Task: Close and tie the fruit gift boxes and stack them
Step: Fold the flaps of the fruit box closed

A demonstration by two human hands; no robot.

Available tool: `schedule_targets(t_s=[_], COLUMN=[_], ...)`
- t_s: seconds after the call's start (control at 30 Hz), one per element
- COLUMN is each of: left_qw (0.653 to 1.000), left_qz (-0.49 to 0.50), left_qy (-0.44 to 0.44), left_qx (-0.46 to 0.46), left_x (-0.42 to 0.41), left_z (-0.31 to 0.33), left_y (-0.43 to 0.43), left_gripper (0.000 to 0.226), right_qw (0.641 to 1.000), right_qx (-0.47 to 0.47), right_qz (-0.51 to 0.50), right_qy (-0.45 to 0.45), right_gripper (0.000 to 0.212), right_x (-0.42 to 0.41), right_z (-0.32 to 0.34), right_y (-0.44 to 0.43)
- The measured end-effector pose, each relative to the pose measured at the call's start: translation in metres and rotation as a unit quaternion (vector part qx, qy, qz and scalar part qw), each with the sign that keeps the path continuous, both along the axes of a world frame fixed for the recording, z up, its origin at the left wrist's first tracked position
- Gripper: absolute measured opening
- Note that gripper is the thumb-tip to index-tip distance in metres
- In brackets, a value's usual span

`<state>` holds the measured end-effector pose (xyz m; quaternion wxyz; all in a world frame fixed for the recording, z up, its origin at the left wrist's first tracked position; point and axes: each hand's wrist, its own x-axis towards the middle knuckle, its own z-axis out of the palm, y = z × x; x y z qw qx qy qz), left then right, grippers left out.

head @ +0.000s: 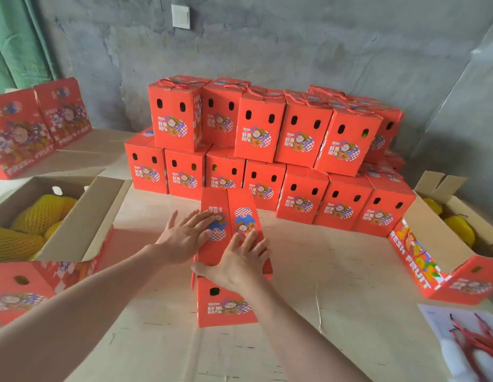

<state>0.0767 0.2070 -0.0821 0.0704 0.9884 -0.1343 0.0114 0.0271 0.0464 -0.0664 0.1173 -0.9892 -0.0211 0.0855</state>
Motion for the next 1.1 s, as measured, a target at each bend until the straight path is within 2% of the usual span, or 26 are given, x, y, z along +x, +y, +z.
schedule_targets(t_s=[0.1, 0.17, 0.27, 0.33, 0.37, 0.47, 0.53, 0.57, 0.63, 0.8, 0.9, 0.97, 1.1], left_qw=[0.999, 0.994, 0.979, 0.973, 0.975, 0.992, 0.989, 0.989, 0.988, 0.977, 0.981, 0.988, 0.991], left_qz=[0.029, 0.062, 0.051, 0.023, 0.020, 0.041, 0.033, 0.030, 0.029, 0.128, 0.127, 0.093, 0.065], left_qy=[-0.028, -0.079, -0.185, -0.227, -0.219, -0.088, -0.035, -0.023, -0.018, -0.044, -0.112, -0.096, -0.018], left_qx=[-0.003, -0.031, -0.061, -0.035, -0.020, 0.074, 0.138, 0.142, 0.152, 0.167, 0.096, 0.076, 0.112], left_x=[-0.012, -0.030, -0.050, -0.051, -0.047, -0.024, -0.009, -0.002, 0.008, 0.030, 0.042, 0.050, 0.094], left_z=[0.005, 0.007, 0.004, 0.007, 0.010, 0.014, 0.009, 0.006, 0.003, -0.002, -0.006, -0.014, -0.010], left_y=[-0.010, -0.027, -0.048, -0.044, -0.038, -0.016, -0.009, -0.007, -0.003, -0.004, -0.020, -0.027, -0.019], left_gripper=[0.068, 0.081, 0.067, 0.057, 0.056, 0.087, 0.085, 0.081, 0.077, 0.081, 0.094, 0.090, 0.089], right_qw=[0.998, 0.992, 0.974, 0.975, 0.976, 0.970, 0.970, 0.970, 0.967, 0.970, 0.973, 0.975, 0.980], right_qx=[-0.029, -0.038, -0.060, -0.090, -0.107, -0.154, -0.164, -0.165, -0.164, -0.160, -0.158, -0.151, -0.133], right_qz=[0.046, 0.115, 0.204, 0.197, 0.185, 0.189, 0.173, 0.158, 0.142, 0.122, 0.102, 0.088, 0.066], right_qy=[0.024, 0.047, 0.075, 0.055, 0.037, -0.002, -0.047, -0.080, -0.132, -0.137, -0.131, -0.135, -0.134], right_gripper=[0.132, 0.127, 0.111, 0.101, 0.100, 0.113, 0.107, 0.100, 0.092, 0.101, 0.100, 0.096, 0.093], right_x=[0.011, 0.024, 0.053, 0.071, 0.076, 0.069, 0.062, 0.062, 0.069, 0.101, 0.128, 0.150, 0.192], right_z=[0.004, 0.012, 0.033, 0.044, 0.044, 0.023, 0.002, -0.006, -0.014, -0.018, -0.017, -0.017, -0.017], right_y=[-0.009, -0.034, -0.091, -0.120, -0.127, -0.114, -0.098, -0.093, -0.086, -0.065, -0.048, -0.046, -0.053])
